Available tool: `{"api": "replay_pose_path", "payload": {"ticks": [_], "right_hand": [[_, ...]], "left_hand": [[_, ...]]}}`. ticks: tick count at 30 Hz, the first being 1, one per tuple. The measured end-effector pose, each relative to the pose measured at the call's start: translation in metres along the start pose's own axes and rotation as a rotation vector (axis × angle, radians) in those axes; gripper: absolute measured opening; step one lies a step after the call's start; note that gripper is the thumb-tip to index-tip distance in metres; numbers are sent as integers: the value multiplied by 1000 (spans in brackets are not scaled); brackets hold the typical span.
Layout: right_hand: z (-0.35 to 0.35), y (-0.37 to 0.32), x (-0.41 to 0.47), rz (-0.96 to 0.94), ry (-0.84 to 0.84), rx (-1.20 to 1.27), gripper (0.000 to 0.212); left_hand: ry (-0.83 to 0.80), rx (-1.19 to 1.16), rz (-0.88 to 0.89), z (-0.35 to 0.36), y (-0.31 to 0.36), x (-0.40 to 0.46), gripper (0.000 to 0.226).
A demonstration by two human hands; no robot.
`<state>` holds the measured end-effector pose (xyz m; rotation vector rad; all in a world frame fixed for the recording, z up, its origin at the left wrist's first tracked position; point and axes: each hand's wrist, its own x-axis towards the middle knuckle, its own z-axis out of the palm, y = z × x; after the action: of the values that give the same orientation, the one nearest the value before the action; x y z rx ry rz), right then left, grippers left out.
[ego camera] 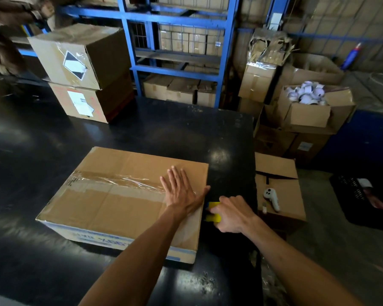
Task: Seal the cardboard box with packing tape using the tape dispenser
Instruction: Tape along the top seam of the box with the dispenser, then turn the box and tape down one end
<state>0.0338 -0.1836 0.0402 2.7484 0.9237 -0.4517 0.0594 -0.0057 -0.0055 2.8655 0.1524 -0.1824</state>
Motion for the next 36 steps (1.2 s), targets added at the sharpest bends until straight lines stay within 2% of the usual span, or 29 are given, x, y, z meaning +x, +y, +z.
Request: {"api": "replay_pose_path", "payload": {"ticks": [5, 9, 12, 15, 19, 21, 23, 30, 32, 33, 34, 35, 36], "right_hand": [[0, 33, -9, 267, 97, 222, 53], [-13, 44, -22, 513, 290, 601, 52], [-24, 36, -26, 591, 435, 978, 52], [-40, 15, -22, 594, 541, 1215, 50], [-61, -20, -15, 541, 613, 1271, 52], [-68, -36, -13, 521, 628, 1294, 52], [-74, -50, -16, 510, 633, 1302, 53], [-68, -89, -49, 562, 631, 1300, 51], [-65, -99, -66, 587, 655, 1310, 49], [-62, -100, -75, 579, 660, 1316, 47], [-59, -103, -84, 569, 669, 1314, 46], [-57, -109, -92, 553, 695, 1306, 45], [-54, -115, -98, 540, 730, 1300, 45]], "left_hand": [[-40, 54, 40, -6, -5, 0, 118], [-61, 56, 94, -4, -7, -5, 117], [-126, 78, 212, -5, -13, -19, 117], [-160, 172, 444, -3, -24, -33, 117], [-243, 215, 837, -9, -51, -42, 122], [-311, 264, 957, -14, -62, -49, 119], [-316, 317, 998, -13, -69, -59, 116], [-173, 342, 1011, -5, -74, -72, 106], [-219, 253, 968, -9, -75, -74, 103], [-290, 134, 910, -11, -72, -78, 98], [-364, -65, 844, -17, -69, -85, 87], [-419, -359, 753, -26, -69, -92, 69], [-460, -701, 580, -38, -69, -101, 51]]}}
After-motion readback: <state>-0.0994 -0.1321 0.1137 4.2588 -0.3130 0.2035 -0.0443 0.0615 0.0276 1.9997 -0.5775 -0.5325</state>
